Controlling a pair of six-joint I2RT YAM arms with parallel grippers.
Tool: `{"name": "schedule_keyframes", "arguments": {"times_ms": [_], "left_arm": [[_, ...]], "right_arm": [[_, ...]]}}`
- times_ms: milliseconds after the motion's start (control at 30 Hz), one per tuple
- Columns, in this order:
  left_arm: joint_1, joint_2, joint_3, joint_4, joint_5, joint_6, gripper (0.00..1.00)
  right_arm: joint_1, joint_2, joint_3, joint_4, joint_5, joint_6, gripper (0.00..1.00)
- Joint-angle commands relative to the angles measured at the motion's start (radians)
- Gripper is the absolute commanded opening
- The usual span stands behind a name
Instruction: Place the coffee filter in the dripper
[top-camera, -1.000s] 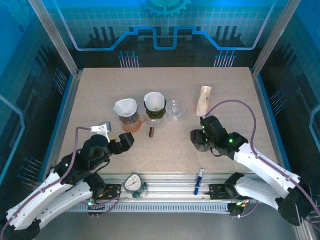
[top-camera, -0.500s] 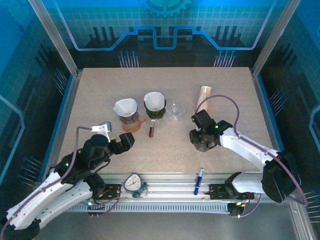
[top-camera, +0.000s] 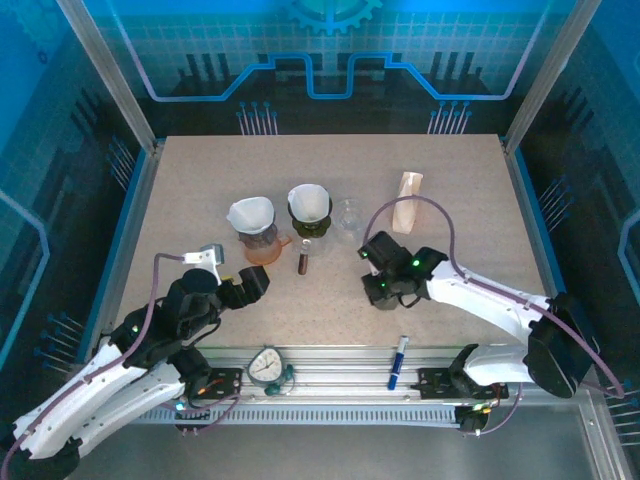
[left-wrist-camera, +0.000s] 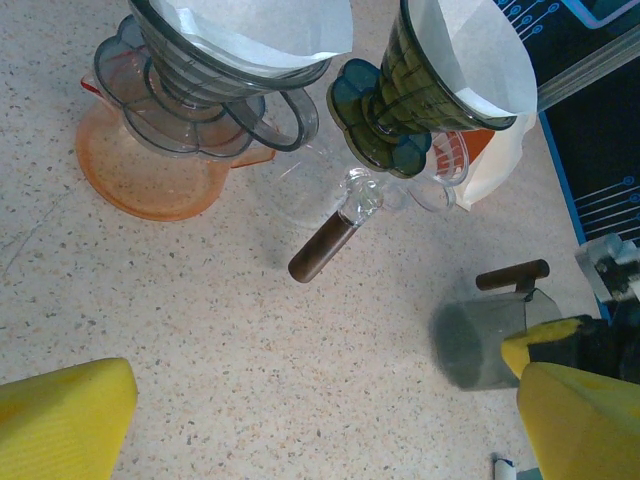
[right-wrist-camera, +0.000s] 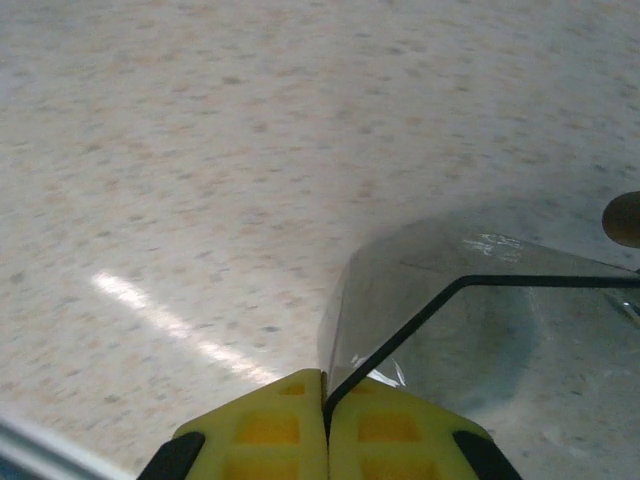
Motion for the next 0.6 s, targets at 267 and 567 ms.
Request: {"name": "schedule_keyframes", "arguments": {"times_ms": [267, 567], "left_arm": [[0.009, 0.001, -0.008, 0.011, -0.017, -0.023, 0.99], [0.008, -0.003, -0.004, -0.008, -0.014, -0.027, 0.99]], "right_arm": [[0.257, 0.121, 0.125, -0.004, 0.069, 0.042, 0.0], [0.296, 0.194, 0.127, 0.069, 0.066, 0.045, 0.0]]}}
